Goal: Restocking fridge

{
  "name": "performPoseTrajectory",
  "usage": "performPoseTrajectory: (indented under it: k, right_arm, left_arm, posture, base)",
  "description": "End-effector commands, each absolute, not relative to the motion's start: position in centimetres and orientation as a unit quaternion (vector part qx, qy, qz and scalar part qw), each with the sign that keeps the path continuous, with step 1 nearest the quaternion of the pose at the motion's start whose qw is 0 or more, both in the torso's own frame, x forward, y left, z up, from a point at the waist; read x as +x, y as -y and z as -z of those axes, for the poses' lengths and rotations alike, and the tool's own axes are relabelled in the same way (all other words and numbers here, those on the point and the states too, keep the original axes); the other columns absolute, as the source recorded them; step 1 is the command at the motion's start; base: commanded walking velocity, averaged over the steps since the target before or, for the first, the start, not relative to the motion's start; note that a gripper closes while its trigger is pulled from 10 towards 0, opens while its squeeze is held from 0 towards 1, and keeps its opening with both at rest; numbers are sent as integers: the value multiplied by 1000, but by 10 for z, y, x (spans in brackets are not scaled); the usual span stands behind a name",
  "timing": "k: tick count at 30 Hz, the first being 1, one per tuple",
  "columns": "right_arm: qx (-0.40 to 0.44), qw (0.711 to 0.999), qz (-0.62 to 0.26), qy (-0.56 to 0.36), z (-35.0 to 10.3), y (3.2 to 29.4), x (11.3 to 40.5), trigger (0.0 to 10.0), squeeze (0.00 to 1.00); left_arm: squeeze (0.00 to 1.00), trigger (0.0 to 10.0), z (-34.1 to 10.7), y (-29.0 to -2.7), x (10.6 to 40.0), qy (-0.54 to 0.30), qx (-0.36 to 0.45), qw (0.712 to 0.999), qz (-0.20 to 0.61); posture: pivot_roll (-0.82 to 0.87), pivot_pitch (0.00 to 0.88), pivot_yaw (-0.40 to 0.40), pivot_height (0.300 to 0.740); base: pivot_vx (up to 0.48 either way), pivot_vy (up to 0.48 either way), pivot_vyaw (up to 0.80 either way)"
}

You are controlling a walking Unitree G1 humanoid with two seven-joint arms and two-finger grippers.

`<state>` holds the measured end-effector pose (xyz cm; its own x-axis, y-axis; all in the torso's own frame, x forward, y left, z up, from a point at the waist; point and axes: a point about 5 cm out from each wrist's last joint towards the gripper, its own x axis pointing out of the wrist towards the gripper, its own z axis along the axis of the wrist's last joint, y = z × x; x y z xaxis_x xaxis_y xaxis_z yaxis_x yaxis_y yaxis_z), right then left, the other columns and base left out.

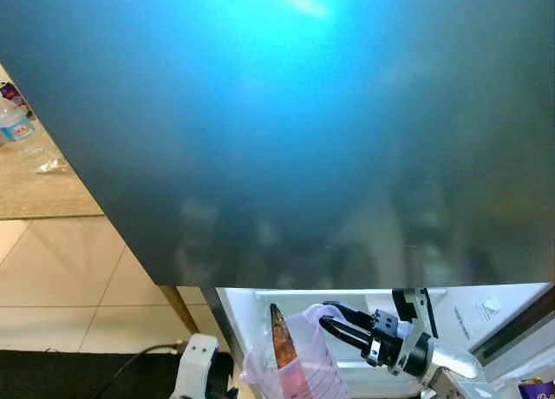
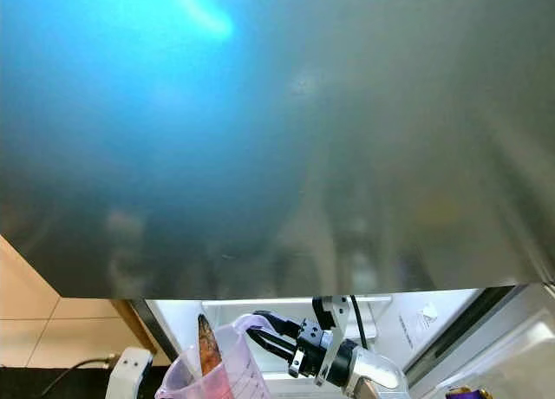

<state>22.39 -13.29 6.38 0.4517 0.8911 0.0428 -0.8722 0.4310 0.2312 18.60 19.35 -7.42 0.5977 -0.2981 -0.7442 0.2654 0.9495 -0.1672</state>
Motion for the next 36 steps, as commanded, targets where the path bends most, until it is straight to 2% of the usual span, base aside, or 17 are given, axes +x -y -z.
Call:
performPoseTrajectory:
  k: [1,3,4,5,7,9,12,21,24,29,36]
  right_arm:
    - [110,849,-516,-35,-65,135,225,10000,0]
    - [107,850,-515,-37,-65,136,225,10000,0]
    - [105,851,-513,-39,-64,137,225,10000,0]
    - [105,851,-513,-39,-64,137,225,10000,0]
    - [100,859,-501,-37,-63,139,228,10000,0]
    - [99,862,-496,-36,-63,140,229,10000,0]
    - [96,884,-458,-27,-66,151,236,10000,0]
    - [86,914,-397,9,-78,168,250,10000,0]
    - [86,916,-393,10,-78,168,251,10000,0]
    - [87,917,-388,17,-77,167,250,10000,0]
    - [84,925,-368,30,-81,174,254,10000,0]
  left_arm:
    - [0,10000,74,-190,187,-416,-15,893,170]
    - [0,10000,72,-187,189,-409,-15,894,183]
    - [0,10000,71,-180,189,-403,-3,887,224]
    - [0,10000,71,-180,189,-403,-3,887,224]
    - [0,10000,71,-172,188,-399,21,874,276]
    - [0,10000,71,-171,187,-397,26,872,286]
    - [0,10000,65,-164,194,-375,41,867,326]
    - [0,10000,51,-156,215,-326,76,870,362]
    - [0,10000,49,-155,216,-322,79,871,362]
    - [0,10000,37,-154,233,-280,52,897,338]
    - [0,10000,36,-150,233,-269,50,899,342]
  posture:
    - [-65,38,63,740]
    - [-64,38,64,740]
    - [-64,39,66,740]
    - [-64,39,66,740]
    - [-65,41,67,740]
    - [-65,41,67,740]
    - [-65,41,67,740]
    - [-62,45,71,740]
    - [-62,45,71,740]
    - [-54,48,74,740]
    - [-52,48,77,715]
  base:
    - [0,0,0]
    - [0,0,0]
    - [0,0,0]
    - [0,0,0]
    - [0,0,0]
    - [0,0,0]
    - [0,0,0]
    - [0,0,0]
    - [0,0,0]
    - [0,0,0]
    - [0,0,0]
